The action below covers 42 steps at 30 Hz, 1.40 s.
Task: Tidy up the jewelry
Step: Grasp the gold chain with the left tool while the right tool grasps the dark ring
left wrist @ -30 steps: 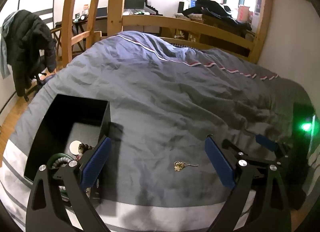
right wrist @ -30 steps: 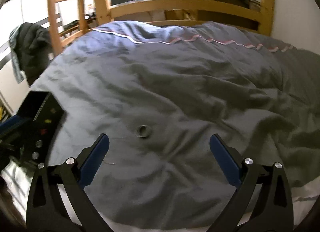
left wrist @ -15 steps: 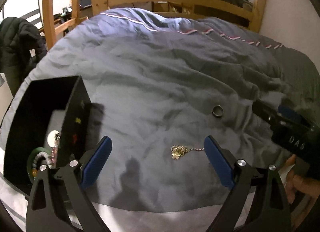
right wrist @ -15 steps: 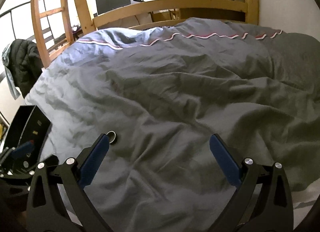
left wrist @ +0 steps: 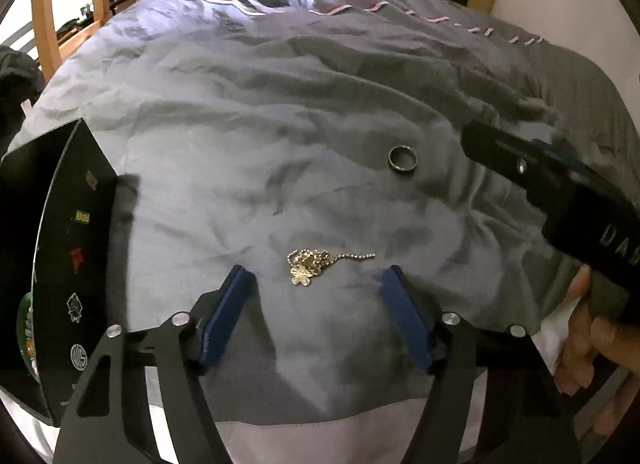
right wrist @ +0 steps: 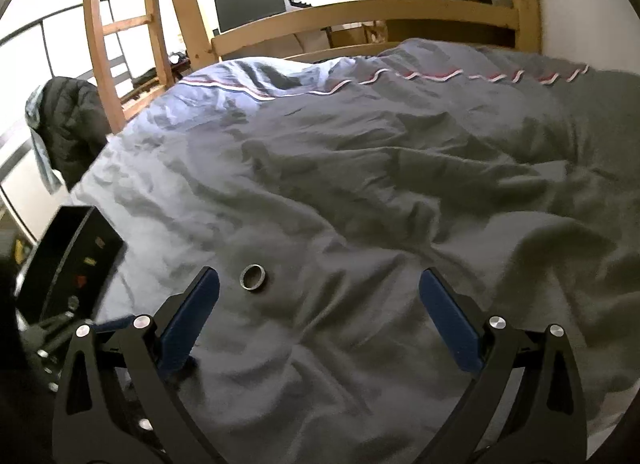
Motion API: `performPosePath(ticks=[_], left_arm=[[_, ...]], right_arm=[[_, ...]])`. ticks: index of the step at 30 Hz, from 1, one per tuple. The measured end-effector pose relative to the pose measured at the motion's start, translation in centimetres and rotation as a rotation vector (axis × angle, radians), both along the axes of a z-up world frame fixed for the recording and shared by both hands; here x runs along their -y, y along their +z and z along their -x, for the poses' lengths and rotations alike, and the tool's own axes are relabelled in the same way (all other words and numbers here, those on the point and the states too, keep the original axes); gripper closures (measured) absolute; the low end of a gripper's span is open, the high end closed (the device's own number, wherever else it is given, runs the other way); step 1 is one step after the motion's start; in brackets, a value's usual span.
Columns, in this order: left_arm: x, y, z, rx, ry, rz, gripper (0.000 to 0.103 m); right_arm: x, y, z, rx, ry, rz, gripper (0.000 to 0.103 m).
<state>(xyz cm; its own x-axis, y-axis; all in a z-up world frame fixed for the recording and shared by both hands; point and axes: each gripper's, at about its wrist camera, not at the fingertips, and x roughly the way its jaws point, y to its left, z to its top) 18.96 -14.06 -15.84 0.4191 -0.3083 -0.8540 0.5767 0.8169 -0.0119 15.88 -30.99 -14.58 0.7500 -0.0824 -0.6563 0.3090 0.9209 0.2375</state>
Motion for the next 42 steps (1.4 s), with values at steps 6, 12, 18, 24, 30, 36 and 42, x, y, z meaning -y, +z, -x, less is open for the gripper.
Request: performPosePath(ticks=[6,12,18,24,30,36,42], left_arm=[[0.3,-0.4,-0.1,-0.014,0.007,-0.032,0.060],[-0.7,0.6,-0.7,-0.046,0.016,0.009,0.090],[-1.5,2.0,-0.8,-0.031,0.023,0.031,0.096],[-1.8,2.8,-0.5,-0.015,0.025,0.056,0.097],[-0.3,1.8,-0.2,0.000,-0.029,0.031,0.083],[-0.2,1.7,-0.8,0.009,-0.025,0.055,0.076],[-0.6,0.8,-1.7,-0.044,0.002,0.060,0.095]], right_arm=[[-1.2,-2.1,-1.7,-0.038,0.111,-0.065,0.004],[0.1,-2.7,-1.2,-0.017,0.076,-0.137,0.015],[0.4,-2.7,-1.2,-0.003,0.071,-0.151,0.027],[-1.5,-1.5,-2.5,0.017,0.116,-0.044,0.029],[-1.8,-3.6,-5.1,-0.079,0.110,-0.007,0.061],[-1.2,-3.2,-4.1,-0.029,0.106,-0.035,0.077],[-1.6,-1.8,-1.9,0.036,0.087,-0.013,0.079]])
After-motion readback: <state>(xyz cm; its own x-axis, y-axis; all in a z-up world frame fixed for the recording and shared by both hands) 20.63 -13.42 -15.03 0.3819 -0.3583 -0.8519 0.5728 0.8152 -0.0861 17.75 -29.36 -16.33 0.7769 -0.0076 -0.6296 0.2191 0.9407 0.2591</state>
